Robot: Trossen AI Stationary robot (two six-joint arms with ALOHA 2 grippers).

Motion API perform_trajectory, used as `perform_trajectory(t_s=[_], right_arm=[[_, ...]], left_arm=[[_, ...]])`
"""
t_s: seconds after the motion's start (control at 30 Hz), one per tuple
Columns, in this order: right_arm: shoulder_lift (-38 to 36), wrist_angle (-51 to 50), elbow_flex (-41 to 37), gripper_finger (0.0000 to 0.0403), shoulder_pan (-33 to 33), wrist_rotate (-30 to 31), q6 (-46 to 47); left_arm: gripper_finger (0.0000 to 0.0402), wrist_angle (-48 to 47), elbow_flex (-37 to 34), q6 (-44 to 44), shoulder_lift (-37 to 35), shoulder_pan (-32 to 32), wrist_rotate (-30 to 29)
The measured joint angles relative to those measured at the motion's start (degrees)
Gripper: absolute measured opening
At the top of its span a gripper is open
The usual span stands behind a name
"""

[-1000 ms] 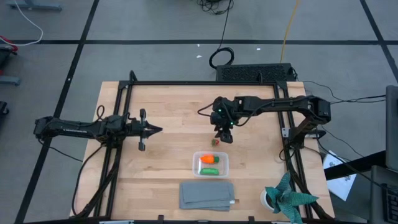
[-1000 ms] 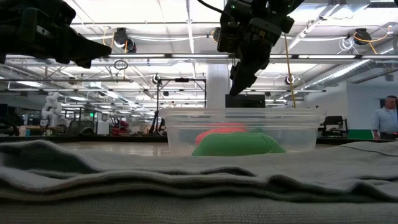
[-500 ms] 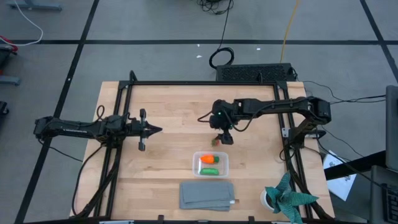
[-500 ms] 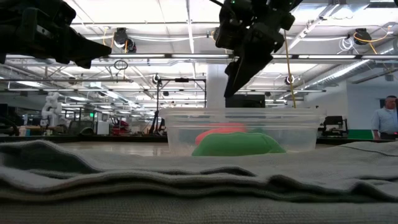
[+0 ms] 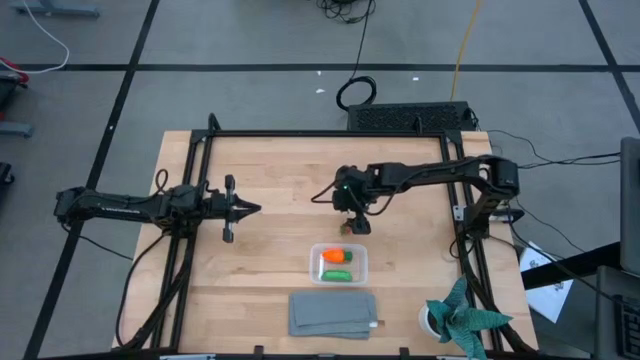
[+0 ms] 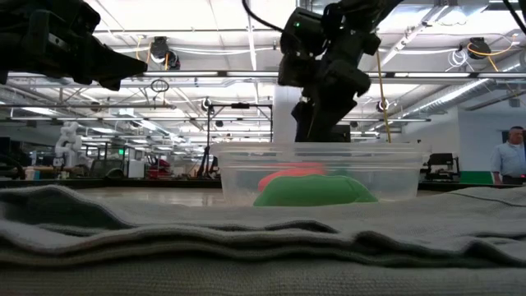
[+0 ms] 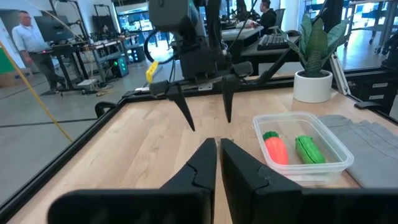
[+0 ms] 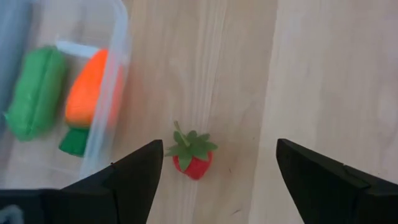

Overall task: Pick and placing Produce into tupperware
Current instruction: Put the strawberry into the transparent bin

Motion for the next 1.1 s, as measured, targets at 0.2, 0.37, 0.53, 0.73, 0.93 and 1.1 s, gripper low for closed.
perform_trajectory(t_s=[0.2,0.37,0.53,0.73,0.93,1.1], right_arm=[[1.8,-1.3,0.0,0.0306,0.0,-0.1,-3.0],[1.8,-1.7,0.0,0.0306,0.0,-0.1,-3.6],[1.8,0.3,-1.7,0.0306,0.0,-0.2,-3.6],[1.8,4.6,-5.6,0.0306,0.0,-0.2,-3.6],[1.8,7.4,-7.4,0.0306,0.0,-1.4,-3.6],[1.8,10.0,-8.8,0.0306,0.0,-4.6,-2.9]], left_arm=[[0.0007,0.0,0.0,0.0,0.0,0.0,0.0],[0.0005,0.0,0.0,0.2,0.0,0.0,0.0],[0.0021,0.0,0.0,0.0,0.0,0.0,0.0],[0.0028,0.0,0.0,0.0,0.0,0.0,0.0],[0.0019,0.0,0.0,0.2,0.0,0.0,0.0],[0.0004,0.1,0.0,0.3,0.0,0.0,0.0]])
